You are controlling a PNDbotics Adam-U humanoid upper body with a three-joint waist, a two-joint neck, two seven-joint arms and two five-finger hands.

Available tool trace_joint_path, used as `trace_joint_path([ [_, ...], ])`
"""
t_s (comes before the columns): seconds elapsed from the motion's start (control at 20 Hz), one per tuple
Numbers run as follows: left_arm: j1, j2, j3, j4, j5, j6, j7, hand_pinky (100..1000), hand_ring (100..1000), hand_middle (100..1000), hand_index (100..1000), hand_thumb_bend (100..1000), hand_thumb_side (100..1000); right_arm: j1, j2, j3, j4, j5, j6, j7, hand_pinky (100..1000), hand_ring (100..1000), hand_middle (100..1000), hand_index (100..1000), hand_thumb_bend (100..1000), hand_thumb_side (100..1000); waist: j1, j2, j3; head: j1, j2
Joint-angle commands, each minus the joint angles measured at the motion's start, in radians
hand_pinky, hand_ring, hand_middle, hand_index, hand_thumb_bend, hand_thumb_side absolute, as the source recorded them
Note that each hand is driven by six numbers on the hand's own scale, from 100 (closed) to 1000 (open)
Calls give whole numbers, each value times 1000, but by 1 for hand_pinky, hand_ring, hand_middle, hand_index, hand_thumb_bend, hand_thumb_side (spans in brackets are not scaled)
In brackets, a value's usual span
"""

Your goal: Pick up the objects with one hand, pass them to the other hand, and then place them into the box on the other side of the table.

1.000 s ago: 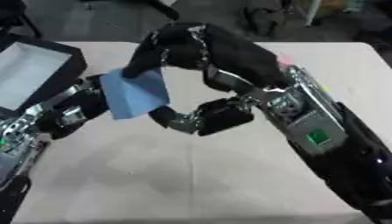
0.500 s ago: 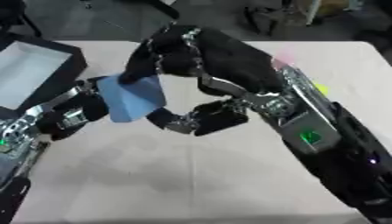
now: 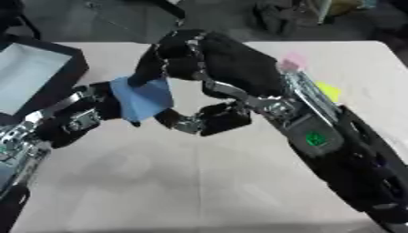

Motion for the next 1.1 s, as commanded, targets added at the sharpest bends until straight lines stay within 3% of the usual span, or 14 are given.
trace_joint_path([
  [0.05,-25,2,-3,-35,26,3,-4,702,701,711,836,660,614,-8,13,21,11,19,-9,-8,722,641,575,772,154,100,4,-9,1,-4,-2],
  [0.55,-40,-3,-18,-40,47,12,-16,705,711,726,844,708,613,13,-12,27,-17,18,-23,-12,722,641,575,773,154,100,3,-8,2,-3,-2],
  [1.1,-29,-1,-13,-42,102,-28,-70,715,723,737,858,815,576,17,-16,26,-6,19,-23,-7,722,641,574,774,153,100,3,-8,4,-7,-2],
])
